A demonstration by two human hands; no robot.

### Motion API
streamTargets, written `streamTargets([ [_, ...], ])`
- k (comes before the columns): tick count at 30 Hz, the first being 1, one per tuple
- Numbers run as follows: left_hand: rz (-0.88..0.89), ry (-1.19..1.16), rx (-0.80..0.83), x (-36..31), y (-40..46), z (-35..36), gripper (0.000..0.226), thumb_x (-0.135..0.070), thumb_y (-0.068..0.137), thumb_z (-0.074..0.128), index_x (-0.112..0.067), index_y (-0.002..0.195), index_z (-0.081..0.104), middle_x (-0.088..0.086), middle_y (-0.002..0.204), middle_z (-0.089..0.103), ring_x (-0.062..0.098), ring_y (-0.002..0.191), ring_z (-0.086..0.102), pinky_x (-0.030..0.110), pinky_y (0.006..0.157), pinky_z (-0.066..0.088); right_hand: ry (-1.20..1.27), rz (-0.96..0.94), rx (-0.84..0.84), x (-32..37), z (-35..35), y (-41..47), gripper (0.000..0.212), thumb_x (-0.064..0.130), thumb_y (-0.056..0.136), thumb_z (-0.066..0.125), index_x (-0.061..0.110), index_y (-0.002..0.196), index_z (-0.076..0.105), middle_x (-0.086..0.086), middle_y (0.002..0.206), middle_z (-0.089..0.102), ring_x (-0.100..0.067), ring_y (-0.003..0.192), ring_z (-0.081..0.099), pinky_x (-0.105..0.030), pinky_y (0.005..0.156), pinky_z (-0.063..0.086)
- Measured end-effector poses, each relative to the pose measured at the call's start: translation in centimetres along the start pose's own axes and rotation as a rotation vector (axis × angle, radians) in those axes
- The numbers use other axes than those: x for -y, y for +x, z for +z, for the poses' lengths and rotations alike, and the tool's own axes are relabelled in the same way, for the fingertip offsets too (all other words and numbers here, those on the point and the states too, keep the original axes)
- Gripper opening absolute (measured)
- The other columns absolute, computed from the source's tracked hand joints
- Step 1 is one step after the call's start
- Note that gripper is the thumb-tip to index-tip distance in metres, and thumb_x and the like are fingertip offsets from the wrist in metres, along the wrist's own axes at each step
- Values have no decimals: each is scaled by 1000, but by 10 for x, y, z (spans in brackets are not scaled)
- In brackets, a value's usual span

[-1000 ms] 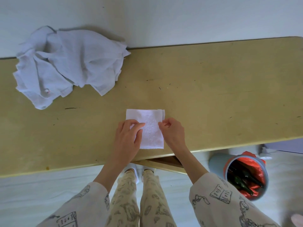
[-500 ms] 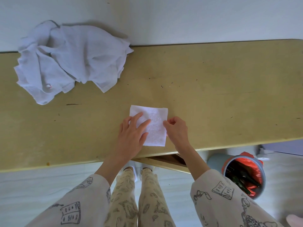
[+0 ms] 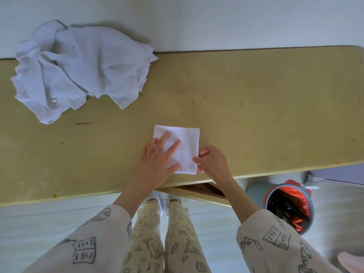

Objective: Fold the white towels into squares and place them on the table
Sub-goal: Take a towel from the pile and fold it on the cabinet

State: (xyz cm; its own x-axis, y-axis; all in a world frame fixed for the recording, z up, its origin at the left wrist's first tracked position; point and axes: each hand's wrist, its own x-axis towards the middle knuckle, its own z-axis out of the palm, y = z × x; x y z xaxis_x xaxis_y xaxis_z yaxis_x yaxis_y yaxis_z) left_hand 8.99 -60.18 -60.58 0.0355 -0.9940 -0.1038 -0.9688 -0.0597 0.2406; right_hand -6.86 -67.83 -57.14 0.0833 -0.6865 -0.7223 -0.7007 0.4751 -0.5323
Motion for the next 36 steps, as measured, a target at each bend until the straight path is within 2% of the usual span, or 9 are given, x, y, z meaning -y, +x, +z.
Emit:
streamTargets([
  [4,-27,-50,-88,0,-1,-9,47,-44,82,55,-23,123,49,7,132,49,25,108,37,41,81,48,-306,-393,-348,1,9,-16,30,9,85,59,5,114,53,-10,108,57,-27,94,57,-32,78,45],
  [6,-23,-69,-180,3,-1,-12,36,-30,89,40,-17,121,52,8,130,51,24,114,40,40,88,42,-547,-684,-465,-4,22,-14,36,15,87,52,2,121,51,-18,121,57,-36,111,56,-42,89,46],
  [8,14,-36,-183,8,1,-12,38,-23,92,36,-12,126,50,9,136,48,25,125,37,38,98,33,-712,-778,-400,-11,34,-5,47,28,93,36,4,133,39,-19,140,45,-33,133,37,-47,107,30],
  [16,37,83,99,33,4,5,62,-40,94,22,-4,145,22,10,154,21,21,143,18,46,114,17,-874,-711,-292,-27,41,24,63,46,98,15,3,143,24,-13,151,30,-21,141,15,-47,112,14],
  [23,37,133,165,32,5,1,64,-43,95,19,-3,145,19,12,154,20,23,143,17,50,114,20,-925,-662,-283,-22,42,20,65,45,94,24,3,143,25,-13,151,30,-22,141,16,-48,111,14],
  [28,93,121,226,34,9,-17,65,-43,89,31,-2,139,35,13,148,33,25,137,33,55,106,31,-968,-655,-348,-6,34,9,59,43,89,31,5,130,51,-10,139,49,-24,131,44,-52,110,18],
  [31,200,125,210,44,7,-25,60,-35,84,53,-7,136,43,11,147,36,26,135,37,58,103,28,-939,-625,-419,10,35,1,34,34,84,53,9,104,67,-7,107,67,-27,102,63,-52,101,39],
  [33,139,92,185,46,1,-33,62,-29,78,66,-9,133,47,11,145,39,28,134,38,57,105,25,-850,-592,-389,22,36,-3,29,30,84,61,8,103,64,-7,101,65,-30,95,61,-44,93,44],
  [36,-108,-66,153,45,-14,-34,56,-25,86,59,-13,137,39,8,143,35,26,137,28,49,114,11,-763,-499,-245,36,40,-3,40,36,93,49,12,126,49,-5,124,50,-26,113,46,-35,92,36],
])
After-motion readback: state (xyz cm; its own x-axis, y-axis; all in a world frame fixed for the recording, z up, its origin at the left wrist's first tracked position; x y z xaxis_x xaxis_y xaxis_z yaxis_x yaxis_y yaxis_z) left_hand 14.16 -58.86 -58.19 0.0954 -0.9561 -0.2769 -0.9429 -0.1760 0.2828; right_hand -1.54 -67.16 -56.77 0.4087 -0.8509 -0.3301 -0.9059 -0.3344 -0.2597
